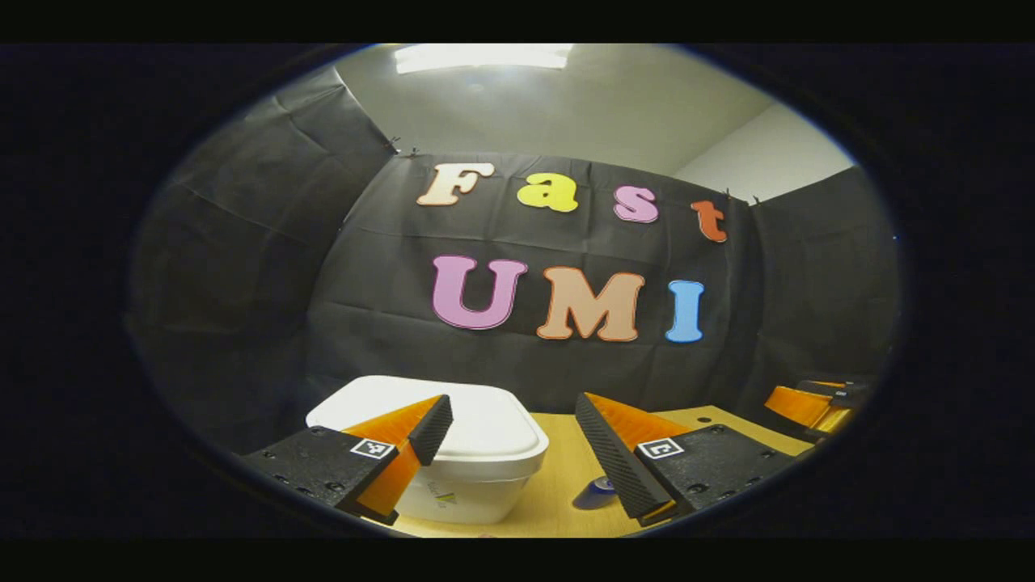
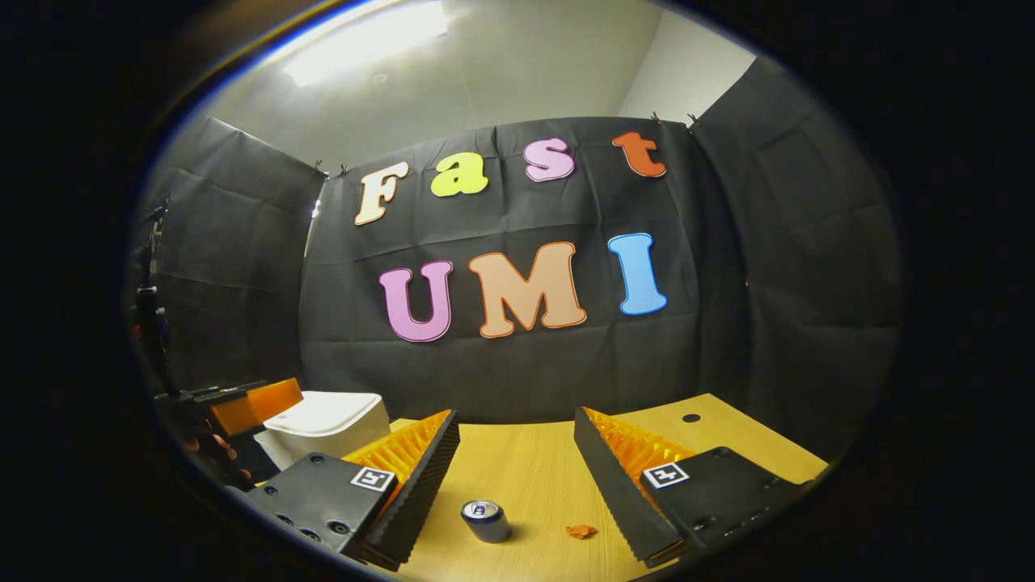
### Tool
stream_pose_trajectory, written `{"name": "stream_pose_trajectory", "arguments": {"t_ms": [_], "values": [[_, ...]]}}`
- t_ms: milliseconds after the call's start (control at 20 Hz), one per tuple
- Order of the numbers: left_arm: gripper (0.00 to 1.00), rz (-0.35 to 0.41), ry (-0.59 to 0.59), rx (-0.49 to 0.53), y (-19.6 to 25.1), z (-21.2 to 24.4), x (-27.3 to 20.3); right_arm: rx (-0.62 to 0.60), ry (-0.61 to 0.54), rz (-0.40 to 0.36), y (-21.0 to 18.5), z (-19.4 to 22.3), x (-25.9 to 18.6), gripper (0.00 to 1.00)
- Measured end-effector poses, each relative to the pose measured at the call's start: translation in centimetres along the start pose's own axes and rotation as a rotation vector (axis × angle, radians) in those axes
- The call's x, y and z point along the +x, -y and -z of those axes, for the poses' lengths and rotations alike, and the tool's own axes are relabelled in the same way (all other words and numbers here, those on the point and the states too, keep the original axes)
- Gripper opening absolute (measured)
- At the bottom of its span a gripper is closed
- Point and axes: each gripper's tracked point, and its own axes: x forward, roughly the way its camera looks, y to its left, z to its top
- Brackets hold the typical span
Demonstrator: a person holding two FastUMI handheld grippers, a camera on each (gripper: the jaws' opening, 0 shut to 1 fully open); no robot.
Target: Press the lid of the desktop garbage bin to open it, pick up the crumpled paper on the desktop and throw it into the bin, then pick up the pop can on the desktop and drop it into the bin, and finally close the garbage bin lid.
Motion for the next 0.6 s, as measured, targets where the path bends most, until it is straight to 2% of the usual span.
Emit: {"name": "stream_pose_trajectory", "arguments": {"t_ms": [300, 600], "values": [[0.93, 0.003, -0.004, -0.007, 0.0, -0.2, -0.2, 0.008, 0.024, 0.012, 0.1, -0.4, -0.1, 0.95], [0.93, -0.006, -0.017, -0.015, -0.3, 0.1, -0.7, 0.016, 0.003, -0.021, -1.1, 0.3, -0.1, 0.95]]}}
